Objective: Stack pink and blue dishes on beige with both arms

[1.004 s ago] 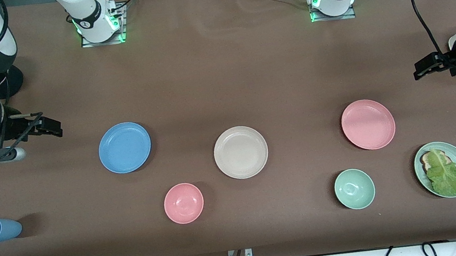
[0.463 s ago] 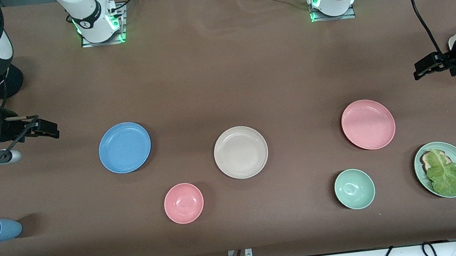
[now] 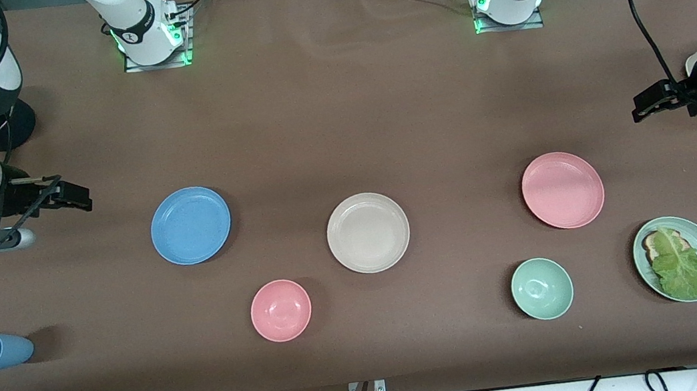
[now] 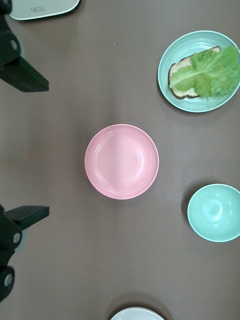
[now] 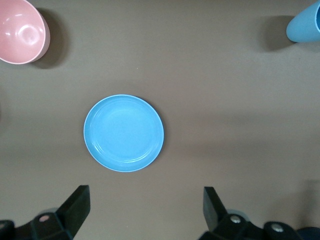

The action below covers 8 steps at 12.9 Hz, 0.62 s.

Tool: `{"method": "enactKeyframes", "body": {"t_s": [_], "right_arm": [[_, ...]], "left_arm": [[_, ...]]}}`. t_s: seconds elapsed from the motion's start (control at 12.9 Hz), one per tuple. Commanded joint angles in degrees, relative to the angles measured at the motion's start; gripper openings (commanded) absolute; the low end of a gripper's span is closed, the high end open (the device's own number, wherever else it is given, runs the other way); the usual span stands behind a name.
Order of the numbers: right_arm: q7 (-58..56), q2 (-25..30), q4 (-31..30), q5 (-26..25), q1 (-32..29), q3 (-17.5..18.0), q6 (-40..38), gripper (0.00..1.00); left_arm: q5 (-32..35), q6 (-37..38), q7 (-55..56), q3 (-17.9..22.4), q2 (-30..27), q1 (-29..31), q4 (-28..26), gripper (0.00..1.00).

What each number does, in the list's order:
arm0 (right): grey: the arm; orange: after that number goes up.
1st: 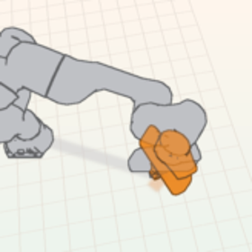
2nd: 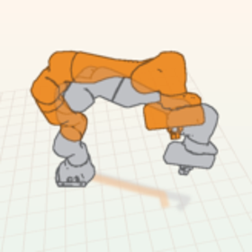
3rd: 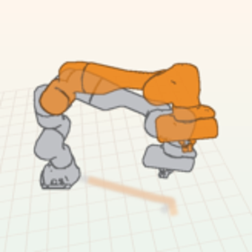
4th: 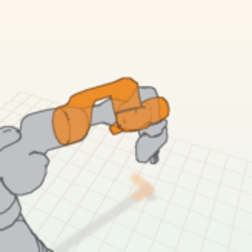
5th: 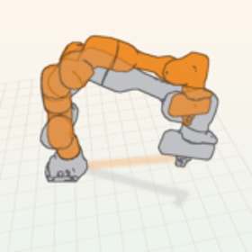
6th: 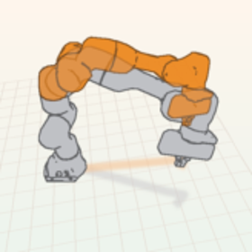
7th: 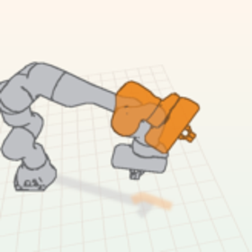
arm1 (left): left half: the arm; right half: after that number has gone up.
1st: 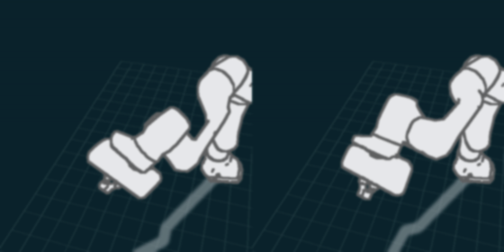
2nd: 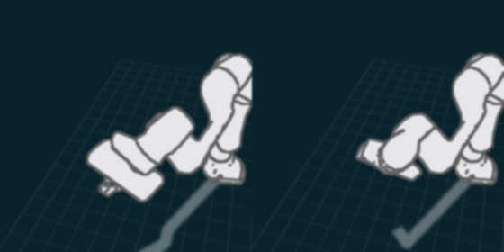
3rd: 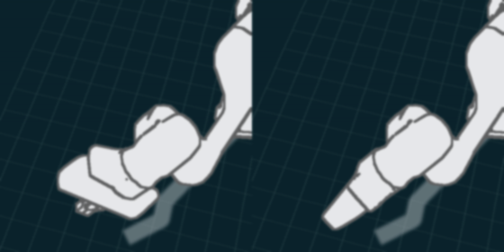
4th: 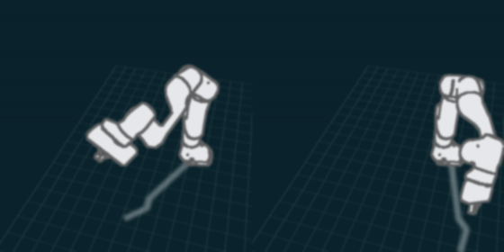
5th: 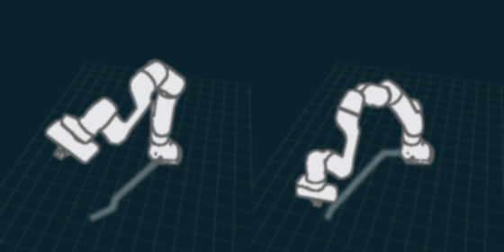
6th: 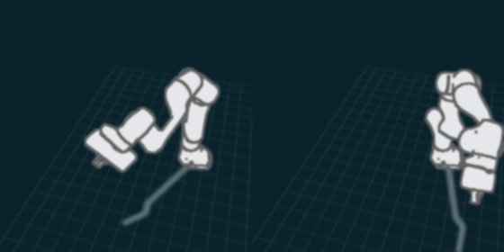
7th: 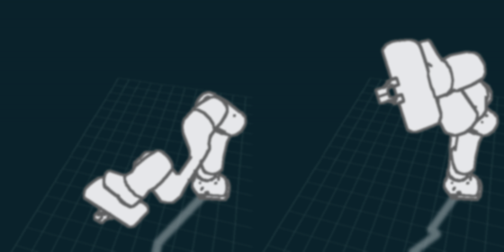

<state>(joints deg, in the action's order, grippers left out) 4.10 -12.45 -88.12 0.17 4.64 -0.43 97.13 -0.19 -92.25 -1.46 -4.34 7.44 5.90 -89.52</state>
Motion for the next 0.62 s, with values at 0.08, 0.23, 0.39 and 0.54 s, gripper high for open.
{"method": "enactKeyframes", "body": {"t_s": [0.08,0.23,0.39,0.54], "right_arm": [[-0.32,0.14,0.23,-0.61,0.11,0.43,0.25,1.00],[-0.49,0.14,0.32,-0.61,0.11,0.43,0.34,1.00],[-0.49,0.14,0.32,-0.61,0.11,0.43,0.34,1.00],[-0.49,0.14,0.32,-0.61,0.11,0.43,0.34,1.00]], "left_arm": [[1.42,-0.39,-0.83,-0.14,-0.32,-0.01,-0.57,1.00],[1.42,-0.39,-0.83,-0.14,-0.32,-0.01,-0.57,1.00],[1.16,-0.39,-0.65,-0.06,0.38,0.60,-0.57,1.00],[0.98,0.05,0.05,0.12,2.05,0.96,-0.83,1.00]]}}
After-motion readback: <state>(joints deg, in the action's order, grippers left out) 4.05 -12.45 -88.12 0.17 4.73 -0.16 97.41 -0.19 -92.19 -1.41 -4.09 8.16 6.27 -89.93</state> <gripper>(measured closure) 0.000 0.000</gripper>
